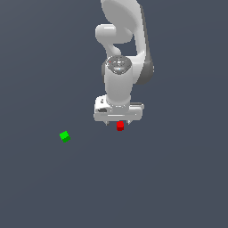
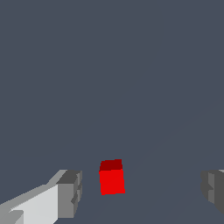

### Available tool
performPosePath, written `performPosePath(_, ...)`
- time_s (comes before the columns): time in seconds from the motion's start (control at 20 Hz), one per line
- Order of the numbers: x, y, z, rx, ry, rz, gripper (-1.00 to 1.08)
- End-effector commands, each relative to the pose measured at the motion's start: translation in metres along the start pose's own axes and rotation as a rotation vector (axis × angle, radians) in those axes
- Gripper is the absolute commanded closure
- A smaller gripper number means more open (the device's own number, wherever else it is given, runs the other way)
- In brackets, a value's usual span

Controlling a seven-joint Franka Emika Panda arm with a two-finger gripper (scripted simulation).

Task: Stack the red cube on top of the green cube.

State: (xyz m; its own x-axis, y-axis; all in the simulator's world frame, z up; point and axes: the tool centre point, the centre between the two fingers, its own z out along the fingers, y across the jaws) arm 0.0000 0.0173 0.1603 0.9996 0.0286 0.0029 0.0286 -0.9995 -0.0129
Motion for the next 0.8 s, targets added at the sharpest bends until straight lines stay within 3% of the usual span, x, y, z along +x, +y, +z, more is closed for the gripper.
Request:
performPosePath(0.0,0.000,0.000,0.000,0.000,0.000,0.000,-0.92)
performPosePath(0.4,-0.010,-0.003,0.012,-0.002,0.000,-0.013,-0.92)
performPosePath(0.75,-0.036,-0.011,0.043,-0.006,-0.002,-0.048,-0.92)
